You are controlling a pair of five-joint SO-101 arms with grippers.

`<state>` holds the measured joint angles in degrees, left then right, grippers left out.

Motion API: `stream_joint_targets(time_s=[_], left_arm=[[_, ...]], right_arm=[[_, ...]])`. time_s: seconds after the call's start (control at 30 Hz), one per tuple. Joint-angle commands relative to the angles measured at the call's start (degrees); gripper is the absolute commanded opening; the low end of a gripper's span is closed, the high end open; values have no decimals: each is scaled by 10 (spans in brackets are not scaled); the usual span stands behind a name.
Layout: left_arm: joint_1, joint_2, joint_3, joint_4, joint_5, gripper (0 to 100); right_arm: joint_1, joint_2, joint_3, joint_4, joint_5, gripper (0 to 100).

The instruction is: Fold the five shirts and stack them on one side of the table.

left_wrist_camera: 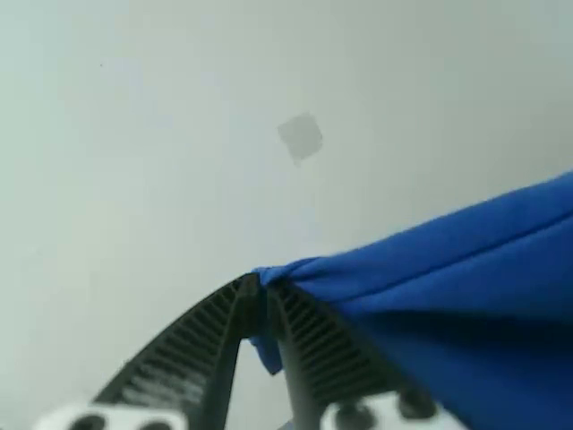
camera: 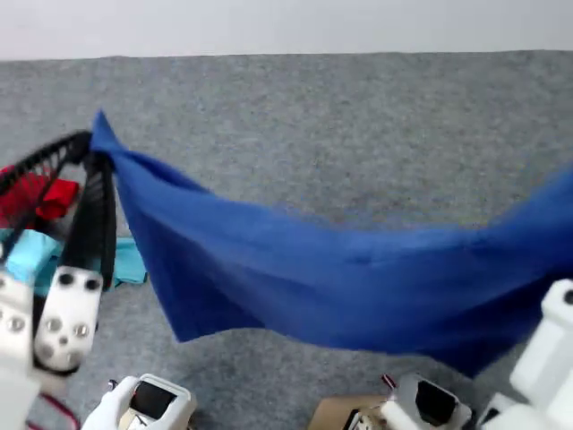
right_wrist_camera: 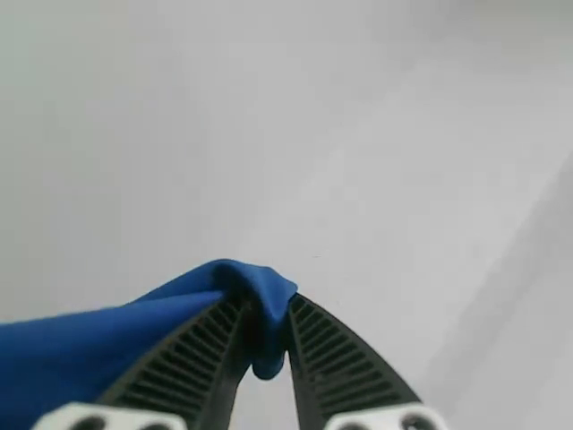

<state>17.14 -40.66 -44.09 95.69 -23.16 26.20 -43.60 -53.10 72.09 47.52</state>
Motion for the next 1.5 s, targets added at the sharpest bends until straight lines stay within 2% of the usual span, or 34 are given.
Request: stream_joint_targets(time_s=[0.0, 0.17, 0.4, 0.6, 0.77, 0.87, 1.03, 1.2, 1.33, 1.47], left_arm=[[-4, -18, 2, 40, -7, 3], [-4, -60, 26, 49, -7, 3], [-4, -121, 136, 48, -7, 3], [-4, -154, 237, 47, -8, 3], [-4, -152, 335, 20, -8, 3], [-33, -152, 427, -60, -7, 3], [-101, -152, 618, -288, -7, 3], [-105, -149, 787, -489, -9, 3], [-108, -82, 846, -593, -30, 3], [-109, 31, 824, -649, -28, 3]], right_arm=[[5, 0, -10, 20, 8, 10], [4, -23, -10, 96, 8, 10], [3, -33, -6, 161, 8, 10], [2, 10, -6, 217, 4, 10], [-36, 74, -6, 246, -11, 10], [-50, 127, -6, 244, -40, 10], [-74, 234, -6, 240, -70, 10], [-89, 342, -6, 215, -92, 10], [-104, 425, -6, 191, -95, 10], [-118, 491, -6, 167, -112, 10]])
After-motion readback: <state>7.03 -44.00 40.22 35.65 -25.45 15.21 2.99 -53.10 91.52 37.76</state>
